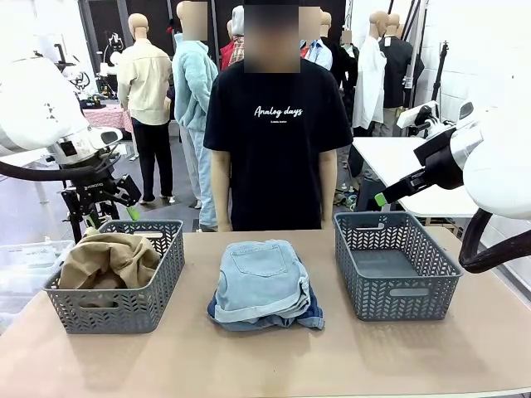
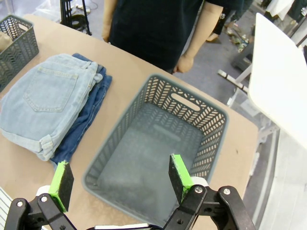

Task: Sort the tops and bottoms.
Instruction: Sort the clothes according to human instructions, then lift clothes from the center of the table with your right hand.

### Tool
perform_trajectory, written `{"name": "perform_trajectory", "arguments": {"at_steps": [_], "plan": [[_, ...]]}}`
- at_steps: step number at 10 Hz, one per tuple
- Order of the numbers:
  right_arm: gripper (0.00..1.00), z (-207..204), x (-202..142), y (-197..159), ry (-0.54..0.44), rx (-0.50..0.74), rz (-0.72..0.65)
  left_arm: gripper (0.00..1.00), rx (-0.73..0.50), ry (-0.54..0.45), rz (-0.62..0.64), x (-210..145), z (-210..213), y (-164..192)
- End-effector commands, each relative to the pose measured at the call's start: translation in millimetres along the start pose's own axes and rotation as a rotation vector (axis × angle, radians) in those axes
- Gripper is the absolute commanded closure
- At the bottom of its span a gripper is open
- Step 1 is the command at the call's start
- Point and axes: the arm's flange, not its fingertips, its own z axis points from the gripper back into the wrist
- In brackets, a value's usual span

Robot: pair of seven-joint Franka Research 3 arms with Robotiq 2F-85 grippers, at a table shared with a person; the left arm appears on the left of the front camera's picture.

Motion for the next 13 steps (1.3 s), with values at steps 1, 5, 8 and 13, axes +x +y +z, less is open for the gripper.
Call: {"name": "perform_trajectory", "arguments": {"at_steps": [1,5,8,13], "plan": [[0.0,-1.8,-1.2,-1.9,0.0,0.013,0.001,0.0,0.007,0.0,0.0,1.9,-3.4,2.1],[0.0,-1.8,-1.2,-1.9,0.0,0.013,0.001,0.0,0.007,0.0,0.0,1.9,-3.4,2.1],[0.0,-1.8,-1.2,-1.9,0.0,0.013,0.001,0.0,0.007,0.0,0.0,1.9,-3.4,2.1],[0.0,-1.8,-1.2,-1.9,0.0,0.013,0.001,0.0,-0.079,-0.002,-0.692,-65.6,39.2,-103.9]]}}
